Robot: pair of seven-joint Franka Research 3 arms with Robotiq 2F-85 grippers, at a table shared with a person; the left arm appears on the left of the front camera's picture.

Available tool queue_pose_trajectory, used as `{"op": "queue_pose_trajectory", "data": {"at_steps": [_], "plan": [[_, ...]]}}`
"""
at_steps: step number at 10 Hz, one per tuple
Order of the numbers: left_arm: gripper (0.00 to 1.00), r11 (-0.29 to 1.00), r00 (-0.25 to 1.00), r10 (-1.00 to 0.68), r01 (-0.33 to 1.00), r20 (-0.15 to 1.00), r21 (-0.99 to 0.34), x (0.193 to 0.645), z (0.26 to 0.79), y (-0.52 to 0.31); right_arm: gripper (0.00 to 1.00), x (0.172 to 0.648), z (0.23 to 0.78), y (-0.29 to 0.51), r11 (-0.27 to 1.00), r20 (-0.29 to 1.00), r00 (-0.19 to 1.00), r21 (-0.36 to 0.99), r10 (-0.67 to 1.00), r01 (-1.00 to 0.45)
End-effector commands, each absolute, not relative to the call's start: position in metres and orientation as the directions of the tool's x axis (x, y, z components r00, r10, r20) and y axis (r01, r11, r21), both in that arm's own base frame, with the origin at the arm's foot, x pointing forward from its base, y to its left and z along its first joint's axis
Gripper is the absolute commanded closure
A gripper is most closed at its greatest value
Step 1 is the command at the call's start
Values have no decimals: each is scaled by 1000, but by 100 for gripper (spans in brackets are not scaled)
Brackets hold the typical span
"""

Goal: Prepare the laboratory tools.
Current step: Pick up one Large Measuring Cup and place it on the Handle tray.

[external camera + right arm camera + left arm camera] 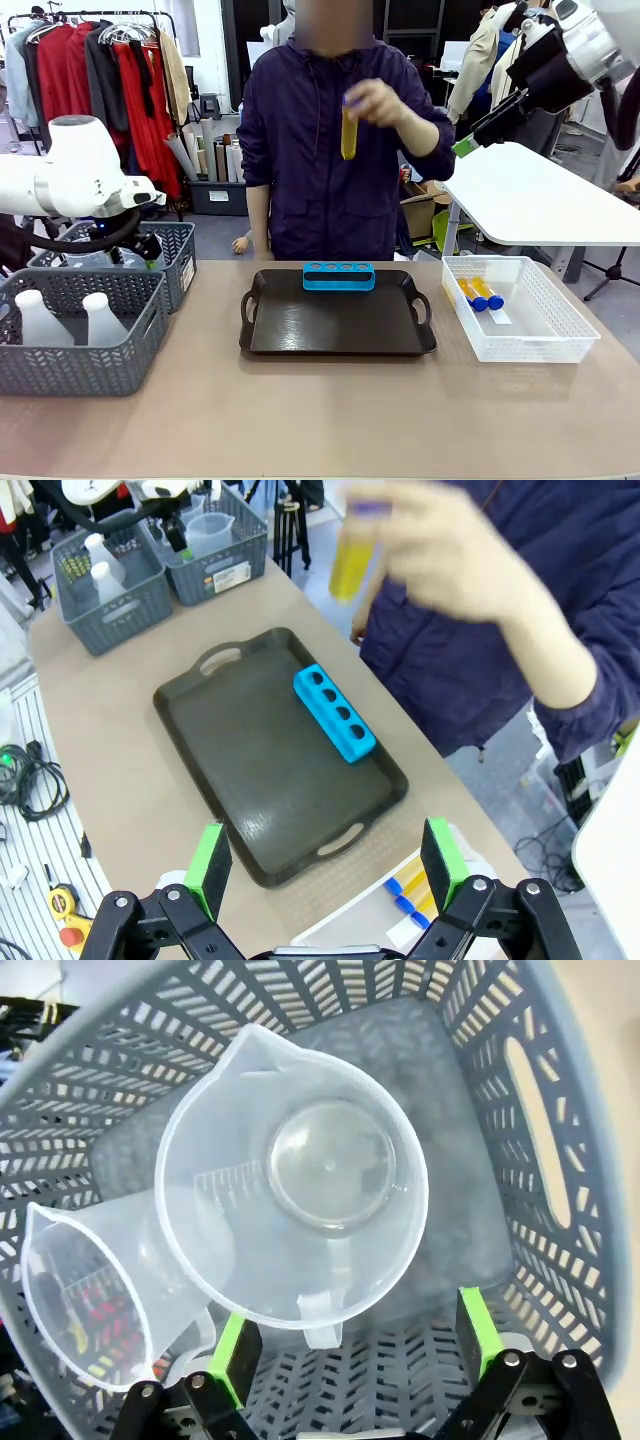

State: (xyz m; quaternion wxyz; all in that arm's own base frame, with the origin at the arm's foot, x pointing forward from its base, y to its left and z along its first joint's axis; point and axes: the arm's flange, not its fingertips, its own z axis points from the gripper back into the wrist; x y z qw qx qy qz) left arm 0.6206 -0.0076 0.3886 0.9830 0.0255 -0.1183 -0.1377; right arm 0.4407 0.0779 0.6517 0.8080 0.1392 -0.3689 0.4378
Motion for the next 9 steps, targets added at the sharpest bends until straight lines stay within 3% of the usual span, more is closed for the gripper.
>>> {"op": "queue_pose_trajectory", "data": {"at_steps": [1, 2, 3, 7, 8, 9], "plan": [[0, 967, 941, -257, 250, 221, 56, 626, 387, -6, 0, 440, 653, 77, 577, 713, 343, -105, 611, -810], [0, 967, 941, -254, 247, 223, 56, 625, 386, -7, 0, 440, 653, 77, 577, 713, 343, -105, 611, -810], [7, 968, 942, -250, 240, 224, 68, 626, 385, -7, 0, 440, 653, 77, 577, 713, 343, -105, 611, -810], [87, 970, 948, -238, 222, 211, 94, 624, 385, -7, 0, 440, 653, 77, 577, 713, 343, -105, 611, -810], [100, 971, 950, -235, 220, 207, 95, 623, 385, -7, 0, 440, 653, 77, 577, 713, 343, -105, 611, -810], [100, 970, 950, -236, 220, 203, 100, 622, 387, -7, 0, 440, 653, 77, 577, 713, 343, -105, 611, -810]]}}
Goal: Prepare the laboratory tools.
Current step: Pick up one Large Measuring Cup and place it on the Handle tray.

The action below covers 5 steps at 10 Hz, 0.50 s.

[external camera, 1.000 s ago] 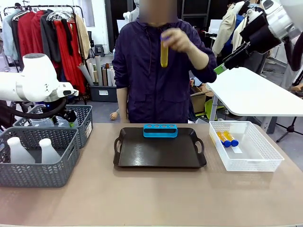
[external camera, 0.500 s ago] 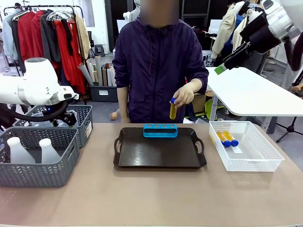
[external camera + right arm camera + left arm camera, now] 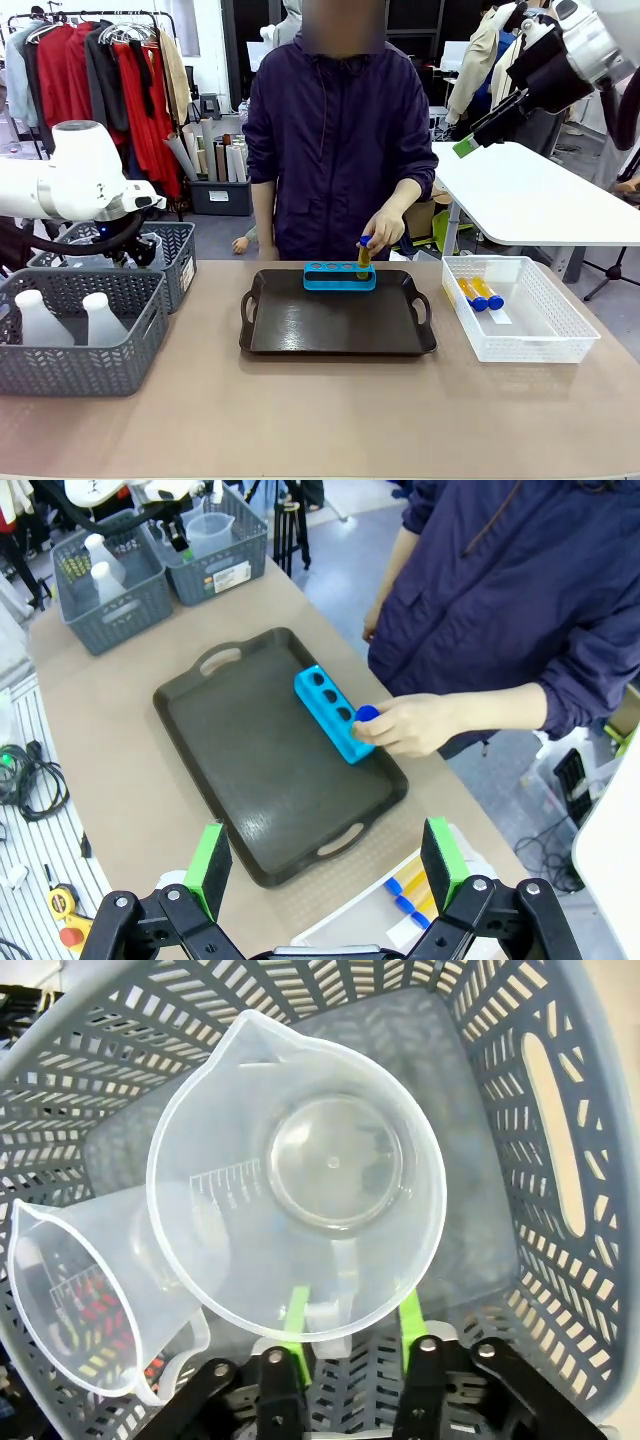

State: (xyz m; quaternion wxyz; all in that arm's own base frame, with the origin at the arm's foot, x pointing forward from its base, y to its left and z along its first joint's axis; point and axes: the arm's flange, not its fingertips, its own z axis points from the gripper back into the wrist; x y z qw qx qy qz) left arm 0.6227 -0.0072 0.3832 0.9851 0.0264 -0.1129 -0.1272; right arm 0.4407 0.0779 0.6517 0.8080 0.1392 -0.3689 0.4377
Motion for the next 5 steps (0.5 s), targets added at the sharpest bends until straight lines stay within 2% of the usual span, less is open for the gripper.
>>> {"op": "queue_pose_trajectory", "data": {"at_steps": [1, 5], "plan": [[100, 970, 950, -238, 223, 202, 97, 619, 392, -7, 0, 440, 653, 77, 577, 713, 343, -105, 611, -810], [100, 963, 941, -269, 257, 207, 84, 604, 417, -12, 0, 440, 653, 77, 577, 713, 343, -105, 611, -810]]}}
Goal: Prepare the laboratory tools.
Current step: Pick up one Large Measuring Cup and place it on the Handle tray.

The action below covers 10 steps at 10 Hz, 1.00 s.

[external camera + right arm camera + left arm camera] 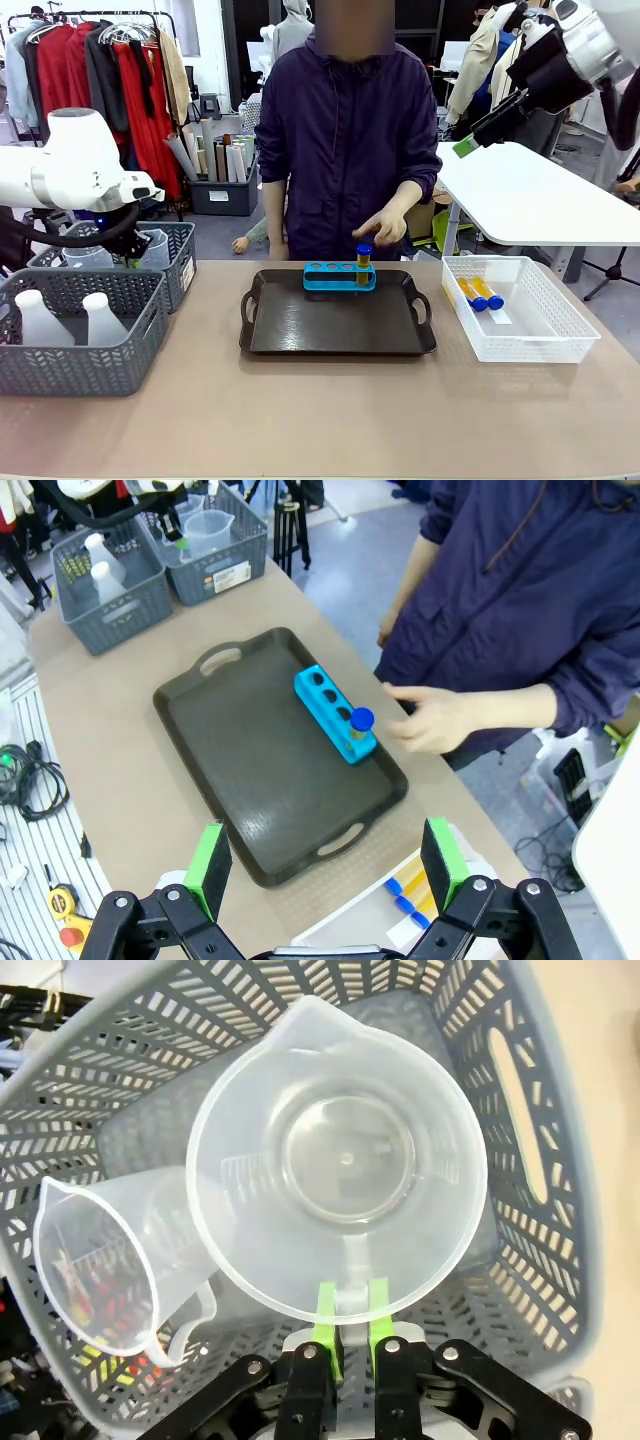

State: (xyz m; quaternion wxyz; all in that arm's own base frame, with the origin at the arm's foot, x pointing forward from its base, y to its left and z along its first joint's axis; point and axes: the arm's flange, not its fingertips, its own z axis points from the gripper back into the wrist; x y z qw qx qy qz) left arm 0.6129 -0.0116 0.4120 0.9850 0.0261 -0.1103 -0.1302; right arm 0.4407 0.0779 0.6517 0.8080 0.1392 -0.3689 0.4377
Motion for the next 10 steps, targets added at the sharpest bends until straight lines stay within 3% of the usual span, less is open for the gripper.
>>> {"op": "queue_pose_trajectory", "data": {"at_steps": [1, 6, 10], "plan": [[100, 960, 936, -278, 267, 216, 80, 599, 429, -13, 0, 440, 653, 77, 577, 713, 343, -105, 611, -810], [100, 912, 870, -408, 406, 276, 66, 557, 545, -19, 0, 440, 653, 77, 577, 713, 343, -105, 611, -810], [100, 791, 725, -595, 604, 346, 94, 516, 650, -42, 0, 440, 653, 77, 577, 713, 343, -105, 611, -810]]}}
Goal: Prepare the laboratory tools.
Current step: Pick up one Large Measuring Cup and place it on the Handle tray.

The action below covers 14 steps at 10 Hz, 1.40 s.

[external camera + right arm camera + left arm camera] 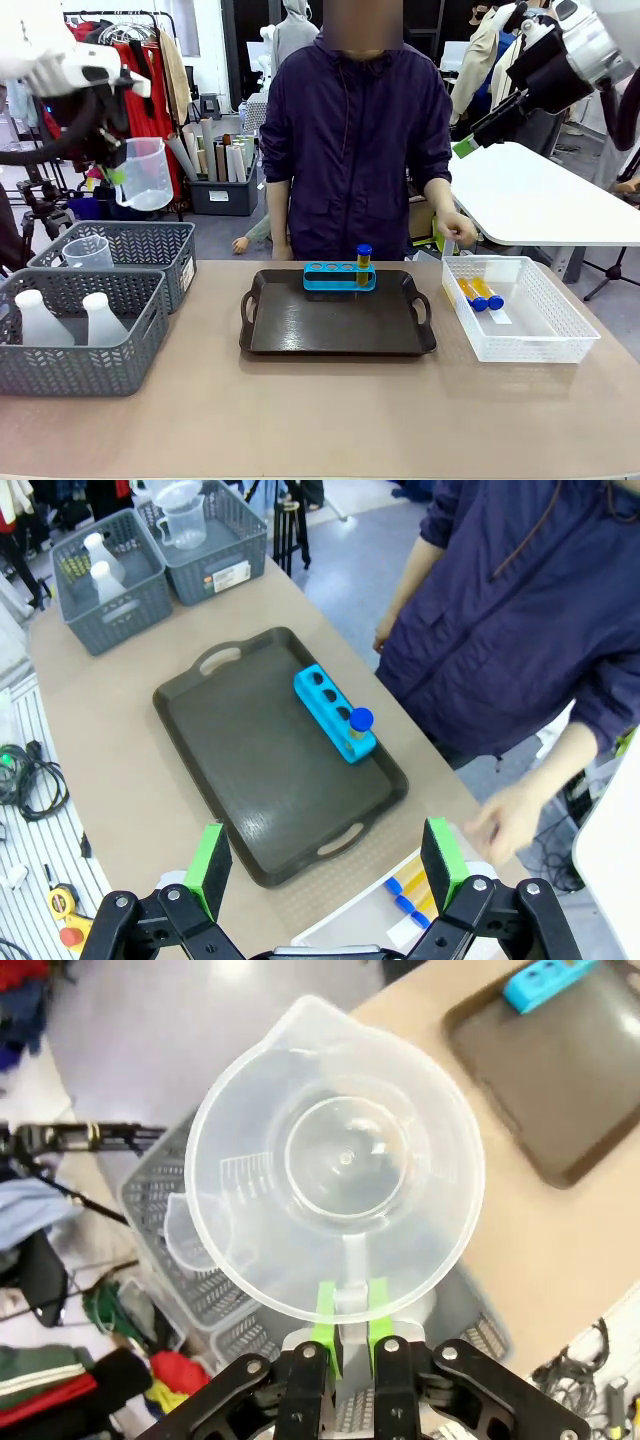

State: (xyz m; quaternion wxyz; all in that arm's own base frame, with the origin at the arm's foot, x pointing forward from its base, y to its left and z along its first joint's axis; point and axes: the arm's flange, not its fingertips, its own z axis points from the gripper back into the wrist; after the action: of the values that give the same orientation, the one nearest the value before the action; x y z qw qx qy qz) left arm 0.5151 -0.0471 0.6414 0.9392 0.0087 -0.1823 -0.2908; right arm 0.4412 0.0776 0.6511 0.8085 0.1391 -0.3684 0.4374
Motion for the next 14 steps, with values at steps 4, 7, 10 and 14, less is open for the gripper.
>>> {"op": "queue_pose_trajectory", "data": {"at_steps": [4, 7, 10, 14], "plan": [[100, 713, 625, -677, 688, 388, 135, 485, 719, -63, 0, 440, 653, 77, 577, 713, 343, -105, 611, -810], [100, 652, 554, -730, 740, 400, 165, 479, 746, -73, 0, 440, 653, 77, 577, 713, 343, -105, 611, -810], [100, 701, 607, -690, 697, 395, 153, 477, 735, -74, 0, 440, 653, 77, 577, 713, 343, -105, 611, -810], [100, 688, 597, -702, 709, 388, 153, 480, 736, -77, 0, 440, 653, 77, 577, 713, 343, -105, 611, -810]]}}
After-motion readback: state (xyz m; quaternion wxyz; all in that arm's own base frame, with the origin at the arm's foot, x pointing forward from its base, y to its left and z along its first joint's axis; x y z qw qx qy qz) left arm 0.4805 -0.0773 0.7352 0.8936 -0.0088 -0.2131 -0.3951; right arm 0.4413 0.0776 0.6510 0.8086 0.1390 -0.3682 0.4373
